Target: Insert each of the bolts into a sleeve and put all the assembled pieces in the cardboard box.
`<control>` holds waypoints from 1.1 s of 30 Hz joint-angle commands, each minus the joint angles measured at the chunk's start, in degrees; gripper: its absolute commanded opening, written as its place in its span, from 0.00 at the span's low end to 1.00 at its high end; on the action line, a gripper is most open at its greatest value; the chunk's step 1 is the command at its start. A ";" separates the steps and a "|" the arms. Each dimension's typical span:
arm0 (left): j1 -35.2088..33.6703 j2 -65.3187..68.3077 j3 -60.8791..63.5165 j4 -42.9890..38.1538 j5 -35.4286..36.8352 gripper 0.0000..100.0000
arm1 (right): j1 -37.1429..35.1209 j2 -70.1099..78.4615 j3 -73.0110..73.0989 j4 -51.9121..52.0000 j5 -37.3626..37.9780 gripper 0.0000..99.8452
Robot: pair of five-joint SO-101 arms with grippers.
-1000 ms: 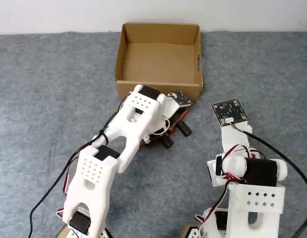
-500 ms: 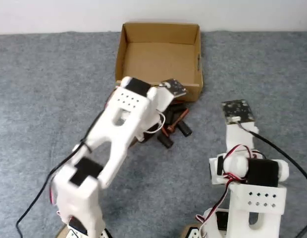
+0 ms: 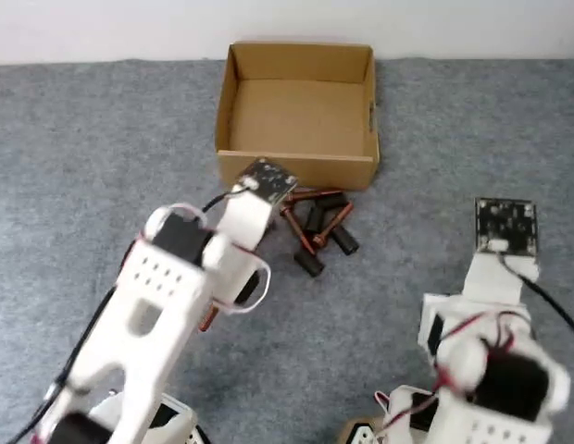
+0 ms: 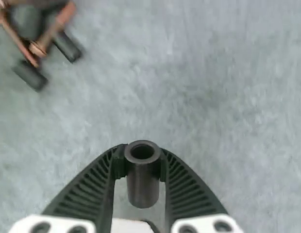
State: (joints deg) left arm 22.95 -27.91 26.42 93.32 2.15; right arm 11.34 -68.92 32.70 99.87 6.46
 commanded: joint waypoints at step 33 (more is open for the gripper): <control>-4.66 -75.96 41.89 -36.57 1.14 0.00 | -51.12 -20.35 30.68 -32.48 -12.57 0.01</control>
State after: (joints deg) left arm 18.64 -103.43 68.44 61.49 2.68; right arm -37.36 -89.23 63.65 69.80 -8.57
